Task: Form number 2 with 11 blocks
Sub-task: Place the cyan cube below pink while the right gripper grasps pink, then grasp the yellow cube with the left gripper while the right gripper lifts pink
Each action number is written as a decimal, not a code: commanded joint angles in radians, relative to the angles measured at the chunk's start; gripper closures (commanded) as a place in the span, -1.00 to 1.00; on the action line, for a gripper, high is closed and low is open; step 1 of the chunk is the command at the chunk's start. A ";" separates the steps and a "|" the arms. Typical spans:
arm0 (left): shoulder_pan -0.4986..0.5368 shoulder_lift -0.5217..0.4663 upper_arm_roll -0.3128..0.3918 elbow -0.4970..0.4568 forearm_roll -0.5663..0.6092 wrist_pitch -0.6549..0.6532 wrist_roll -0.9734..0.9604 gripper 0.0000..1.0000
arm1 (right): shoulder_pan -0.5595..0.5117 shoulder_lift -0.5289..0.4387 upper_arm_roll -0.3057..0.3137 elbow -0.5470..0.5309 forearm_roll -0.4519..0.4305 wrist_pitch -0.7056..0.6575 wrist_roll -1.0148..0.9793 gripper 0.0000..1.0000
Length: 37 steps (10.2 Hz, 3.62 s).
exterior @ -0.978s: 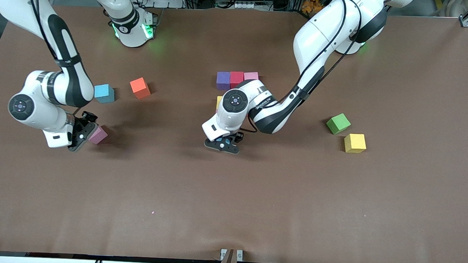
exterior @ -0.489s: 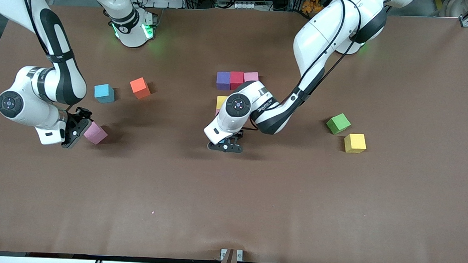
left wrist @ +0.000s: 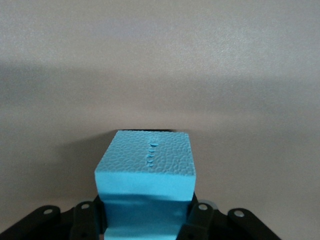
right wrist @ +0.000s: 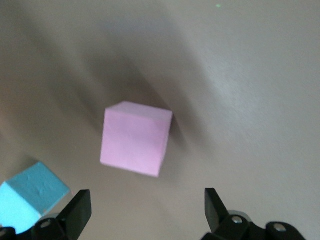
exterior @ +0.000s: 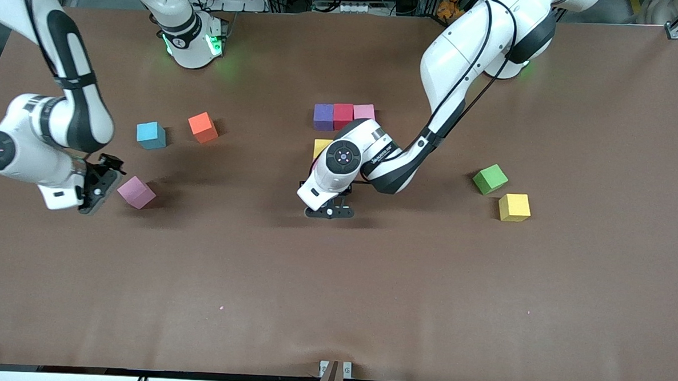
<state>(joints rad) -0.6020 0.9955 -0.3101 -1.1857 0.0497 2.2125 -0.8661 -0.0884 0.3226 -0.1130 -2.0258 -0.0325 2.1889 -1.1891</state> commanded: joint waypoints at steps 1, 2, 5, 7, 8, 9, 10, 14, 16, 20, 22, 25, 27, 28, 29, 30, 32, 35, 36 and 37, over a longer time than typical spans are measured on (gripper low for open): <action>-0.015 0.005 0.017 0.026 -0.033 -0.049 -0.010 1.00 | -0.019 -0.002 0.013 0.025 0.000 -0.025 -0.011 -1.00; -0.015 0.002 0.017 0.026 -0.033 -0.062 -0.008 1.00 | -0.016 0.000 0.015 0.025 0.002 -0.029 -0.004 -1.00; -0.016 0.000 0.017 0.028 -0.031 -0.085 -0.005 1.00 | -0.014 0.035 0.016 0.025 0.003 0.004 -0.003 -1.00; -0.016 0.002 0.016 0.028 -0.031 -0.083 -0.005 1.00 | -0.014 0.084 0.018 0.021 0.015 0.083 -0.003 -1.00; -0.018 0.002 0.016 0.028 -0.031 -0.082 -0.004 1.00 | -0.013 0.104 0.018 0.021 0.038 0.100 -0.003 -1.00; -0.018 0.002 0.016 0.028 -0.033 -0.079 -0.004 1.00 | -0.010 0.107 0.018 0.016 0.054 0.100 -0.001 -1.00; -0.018 0.003 0.016 0.028 -0.033 -0.074 -0.004 1.00 | -0.002 0.108 0.018 0.015 0.068 0.100 0.014 -1.00; -0.030 0.000 0.016 0.028 -0.033 -0.057 -0.011 -1.00 | 0.032 0.108 0.018 -0.005 0.074 0.104 0.111 -1.00; -0.030 -0.023 0.014 0.026 -0.033 -0.065 -0.020 -1.00 | 0.032 0.116 0.018 -0.022 0.074 0.139 0.134 -1.00; 0.033 -0.173 0.016 -0.001 -0.025 -0.118 -0.017 -1.00 | 0.033 0.122 0.019 -0.037 0.080 0.143 0.177 -1.00; 0.086 -0.266 0.017 -0.018 -0.022 -0.204 -0.011 -1.00 | 0.036 0.118 0.019 -0.028 0.085 0.132 0.178 -1.00; 0.248 -0.421 0.016 -0.138 -0.021 -0.328 0.131 -1.00 | 0.044 0.099 0.019 -0.002 0.085 0.095 0.186 -1.00; 0.394 -0.468 0.016 -0.183 -0.021 -0.416 0.247 -1.00 | 0.042 0.099 0.019 0.001 0.085 0.092 0.186 -1.00; 0.468 -0.468 0.014 -0.187 -0.021 -0.468 0.316 -1.00 | 0.042 0.099 0.019 -0.001 0.086 0.091 0.186 -1.00; 0.525 -0.468 0.016 -0.213 -0.021 -0.474 0.388 -1.00 | 0.041 0.099 0.019 -0.007 0.089 0.095 0.186 -1.00; 0.581 -0.471 0.016 -0.250 -0.019 -0.474 0.409 -1.00 | 0.038 0.101 0.019 -0.016 0.089 0.100 0.189 -1.00; 0.664 -0.488 0.013 -0.348 0.062 -0.462 0.414 -1.00 | 0.039 0.101 0.019 -0.030 0.106 0.101 0.213 -1.00; 0.740 -0.527 0.006 -0.530 0.133 -0.308 0.430 -1.00 | 0.041 0.104 0.019 -0.040 0.123 0.112 0.217 -1.00; 0.757 -0.531 0.003 -0.563 0.131 -0.286 0.470 -1.00 | 0.041 0.105 0.018 -0.051 0.123 0.138 0.217 -1.00; 0.768 -0.534 0.002 -0.590 0.131 -0.272 0.487 -1.00 | 0.039 0.108 0.018 -0.071 0.123 0.188 0.215 -1.00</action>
<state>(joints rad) 0.1348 0.5210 -0.2911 -1.6844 0.1651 1.9022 -0.4111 -0.0507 0.4395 -0.0935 -2.0602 0.0761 2.3236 -0.9843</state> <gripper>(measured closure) 0.000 0.000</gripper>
